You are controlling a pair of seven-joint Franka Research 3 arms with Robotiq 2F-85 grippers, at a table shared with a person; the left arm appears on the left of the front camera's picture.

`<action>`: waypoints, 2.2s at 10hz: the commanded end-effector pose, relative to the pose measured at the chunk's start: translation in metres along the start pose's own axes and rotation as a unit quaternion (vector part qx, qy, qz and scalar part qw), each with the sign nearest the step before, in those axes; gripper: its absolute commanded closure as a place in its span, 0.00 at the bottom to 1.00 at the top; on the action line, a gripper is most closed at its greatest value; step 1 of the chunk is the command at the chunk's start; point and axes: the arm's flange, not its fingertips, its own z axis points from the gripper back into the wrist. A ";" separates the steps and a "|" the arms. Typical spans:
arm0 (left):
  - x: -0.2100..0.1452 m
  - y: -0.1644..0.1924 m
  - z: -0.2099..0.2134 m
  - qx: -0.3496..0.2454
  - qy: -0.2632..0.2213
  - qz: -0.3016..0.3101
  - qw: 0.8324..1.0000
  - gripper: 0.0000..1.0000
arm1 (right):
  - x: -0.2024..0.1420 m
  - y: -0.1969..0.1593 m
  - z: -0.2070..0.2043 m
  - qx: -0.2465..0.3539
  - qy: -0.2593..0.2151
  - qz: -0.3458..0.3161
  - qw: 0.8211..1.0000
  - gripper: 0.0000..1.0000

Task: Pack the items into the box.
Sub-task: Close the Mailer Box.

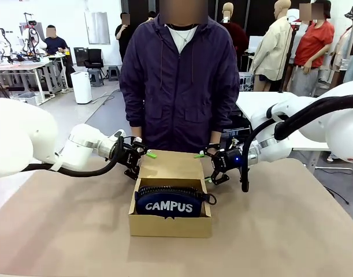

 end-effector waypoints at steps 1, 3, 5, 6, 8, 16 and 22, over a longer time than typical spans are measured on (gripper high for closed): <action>-0.003 -0.007 -0.002 -0.023 -0.020 0.001 1.000 0.00 | 0.013 0.001 -0.005 0.011 -0.017 0.022 1.000 0.00; -0.005 -0.006 -0.002 -0.027 -0.028 0.005 0.999 0.00 | 0.016 0.000 -0.008 0.018 -0.029 0.056 0.998 0.00; -0.009 -0.002 -0.002 -0.031 -0.029 0.016 0.999 0.00 | 0.016 0.001 -0.009 0.031 -0.053 0.086 0.994 0.00; -0.010 -0.001 -0.003 -0.029 -0.027 0.017 0.999 0.00 | 0.017 0.001 -0.009 0.032 -0.052 0.087 0.994 0.00; -0.010 -0.001 -0.004 -0.024 -0.024 0.020 0.999 0.19 | 0.017 0.001 -0.010 0.021 -0.048 0.087 0.995 0.19; -0.015 -0.012 0.007 -0.026 -0.042 -0.025 0.998 0.58 | 0.005 0.007 -0.009 0.017 -0.052 0.111 0.992 0.56; -0.053 -0.068 0.031 -0.030 -0.049 -0.156 0.986 0.58 | -0.062 0.040 0.009 -0.015 -0.088 0.238 0.967 0.56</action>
